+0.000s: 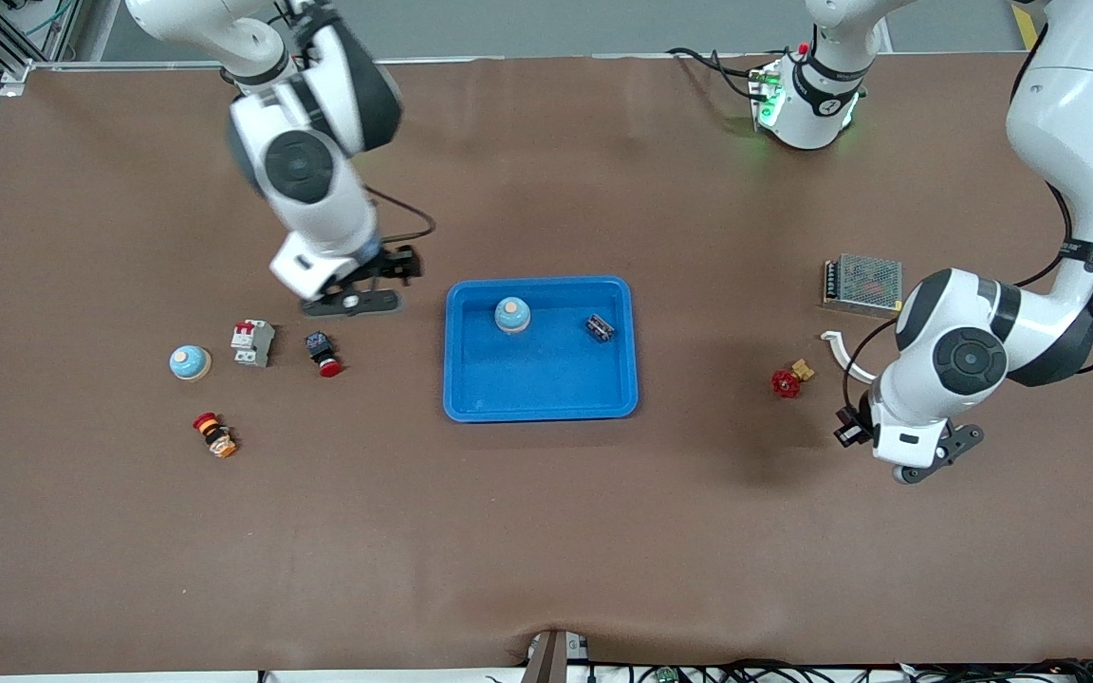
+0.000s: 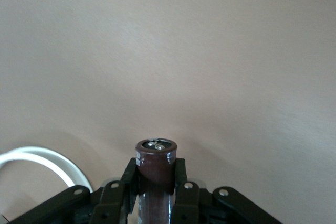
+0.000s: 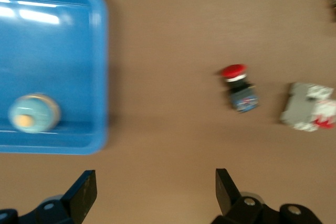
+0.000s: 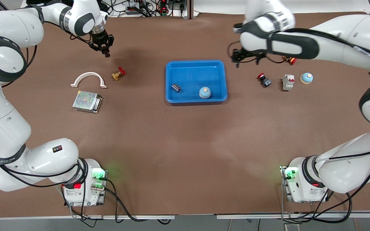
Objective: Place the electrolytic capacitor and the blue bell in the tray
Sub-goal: 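Grasp another bell with the right gripper while the left gripper lifts the capacitor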
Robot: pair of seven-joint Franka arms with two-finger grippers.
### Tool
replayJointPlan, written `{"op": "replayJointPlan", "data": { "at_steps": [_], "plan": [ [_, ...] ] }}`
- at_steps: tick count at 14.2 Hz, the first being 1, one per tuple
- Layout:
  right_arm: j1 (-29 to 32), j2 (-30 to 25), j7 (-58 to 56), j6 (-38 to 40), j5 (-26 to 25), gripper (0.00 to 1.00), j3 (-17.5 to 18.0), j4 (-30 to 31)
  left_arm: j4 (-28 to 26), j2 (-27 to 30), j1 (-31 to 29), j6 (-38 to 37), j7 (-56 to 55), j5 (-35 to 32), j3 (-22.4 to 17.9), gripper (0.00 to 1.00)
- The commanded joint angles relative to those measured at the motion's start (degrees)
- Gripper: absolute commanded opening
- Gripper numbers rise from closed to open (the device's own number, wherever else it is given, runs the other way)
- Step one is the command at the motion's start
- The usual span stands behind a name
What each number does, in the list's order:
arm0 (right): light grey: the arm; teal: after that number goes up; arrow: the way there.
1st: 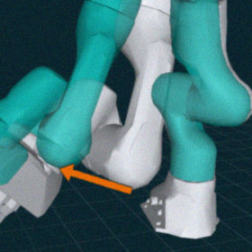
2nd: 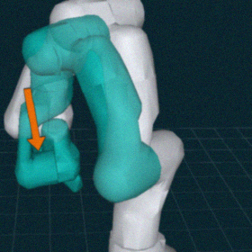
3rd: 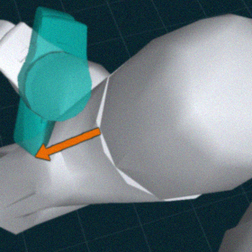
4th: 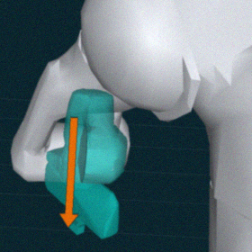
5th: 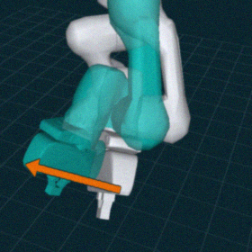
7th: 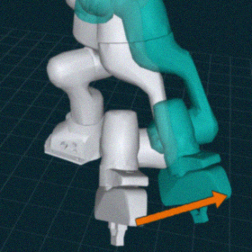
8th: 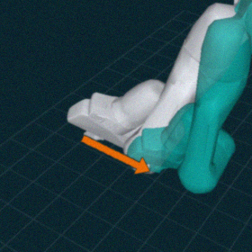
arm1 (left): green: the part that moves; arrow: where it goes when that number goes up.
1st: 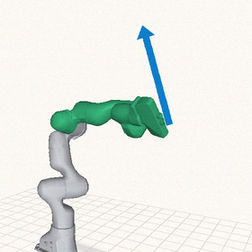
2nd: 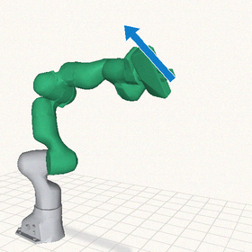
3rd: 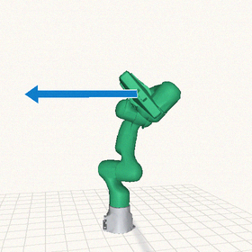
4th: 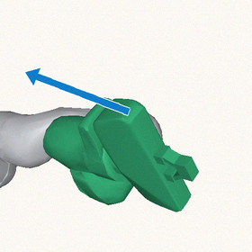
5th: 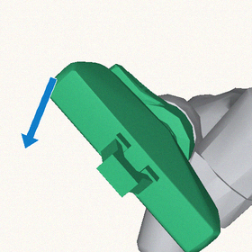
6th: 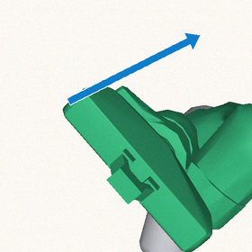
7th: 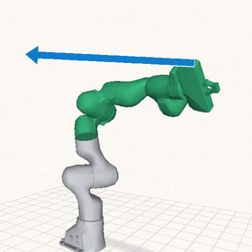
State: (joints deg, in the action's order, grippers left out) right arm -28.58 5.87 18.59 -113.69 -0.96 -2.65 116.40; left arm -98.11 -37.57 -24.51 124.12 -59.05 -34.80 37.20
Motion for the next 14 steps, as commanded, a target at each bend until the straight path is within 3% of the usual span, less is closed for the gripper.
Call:
{"op": "replayJointPlan", "data": {
  "at_steps": [1, 4, 9, 14],
  "plan": [
    [8.8, -3.6, -12.3, -1.2, -0.6, 1.00, 1.2, 4.4, -0.3, 1.3, 0.3, -2.0, -3.7, 0.9, 2.3, 0.00],
    [16.5, -3.6, -22.9, -2.8, -0.5, 1.00, 1.2, 5.8, -0.2, 1.2, 1.0, -2.0, -9.2, 0.8, 5.2, 0.00],
    [25.8, -2.5, -38.0, -9.9, -0.6, 1.00, 1.2, 8.1, 0.4, 0.5, 6.9, -2.0, -18.5, 0.8, 5.3, 0.00],
    [33.5, 3.5, -50.9, -18.9, -0.6, 1.00, 1.2, 8.0, 1.6, -1.3, 12.7, -2.0, -27.3, 0.6, 5.1, 0.00]
  ]
}}
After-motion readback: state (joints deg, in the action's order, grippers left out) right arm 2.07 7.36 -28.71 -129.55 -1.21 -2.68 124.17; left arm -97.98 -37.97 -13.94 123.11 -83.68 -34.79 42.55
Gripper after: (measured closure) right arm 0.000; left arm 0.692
